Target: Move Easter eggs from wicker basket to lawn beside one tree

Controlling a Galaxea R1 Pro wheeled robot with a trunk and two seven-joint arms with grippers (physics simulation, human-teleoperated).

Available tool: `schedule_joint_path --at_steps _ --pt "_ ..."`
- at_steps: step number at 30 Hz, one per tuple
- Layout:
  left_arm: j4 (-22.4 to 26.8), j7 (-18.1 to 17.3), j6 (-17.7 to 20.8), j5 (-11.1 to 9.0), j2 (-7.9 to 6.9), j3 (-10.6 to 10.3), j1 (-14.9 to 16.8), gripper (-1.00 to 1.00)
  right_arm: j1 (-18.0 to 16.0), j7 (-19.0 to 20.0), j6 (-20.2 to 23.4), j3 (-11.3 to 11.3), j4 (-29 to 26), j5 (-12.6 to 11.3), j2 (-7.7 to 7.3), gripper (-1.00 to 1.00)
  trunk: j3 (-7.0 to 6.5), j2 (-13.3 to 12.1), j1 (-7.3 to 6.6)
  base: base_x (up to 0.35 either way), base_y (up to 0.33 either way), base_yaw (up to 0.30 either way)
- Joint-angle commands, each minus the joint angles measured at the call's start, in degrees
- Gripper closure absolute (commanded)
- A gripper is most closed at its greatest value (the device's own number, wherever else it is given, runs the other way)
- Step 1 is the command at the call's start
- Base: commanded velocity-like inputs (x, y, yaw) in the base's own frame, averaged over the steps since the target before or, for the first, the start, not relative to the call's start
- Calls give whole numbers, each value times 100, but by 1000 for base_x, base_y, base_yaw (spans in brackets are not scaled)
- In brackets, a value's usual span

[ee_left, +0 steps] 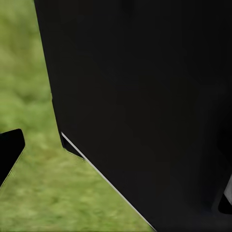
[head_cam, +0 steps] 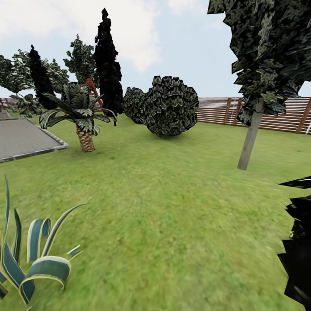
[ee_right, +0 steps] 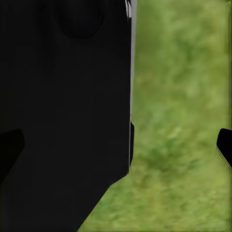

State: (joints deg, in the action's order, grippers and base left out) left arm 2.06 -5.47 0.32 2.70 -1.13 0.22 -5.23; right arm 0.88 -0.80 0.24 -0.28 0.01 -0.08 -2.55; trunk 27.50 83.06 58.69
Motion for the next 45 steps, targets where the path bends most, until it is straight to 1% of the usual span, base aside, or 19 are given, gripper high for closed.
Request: schedule_joint_path --at_steps 1,26,33,45 --pt "14 -16 3 28 -1 5 -4 -100 0 -8 3 -1 -1 0 0 -100 3 1 4 335 0 0" --pt "14 -16 3 28 -2 5 -4 -100 0 -8 3 0 -1 1 0 -100 3 1 4 335 0 -1" --pt "14 -16 3 28 -2 5 -4 -100 0 -8 3 3 -2 9 0 -100 3 1 4 335 0 -185" --pt "14 -16 3 28 -2 5 -4 -100 0 -8 3 1 -1 0 0 -100 3 1 4 335 0 -13"
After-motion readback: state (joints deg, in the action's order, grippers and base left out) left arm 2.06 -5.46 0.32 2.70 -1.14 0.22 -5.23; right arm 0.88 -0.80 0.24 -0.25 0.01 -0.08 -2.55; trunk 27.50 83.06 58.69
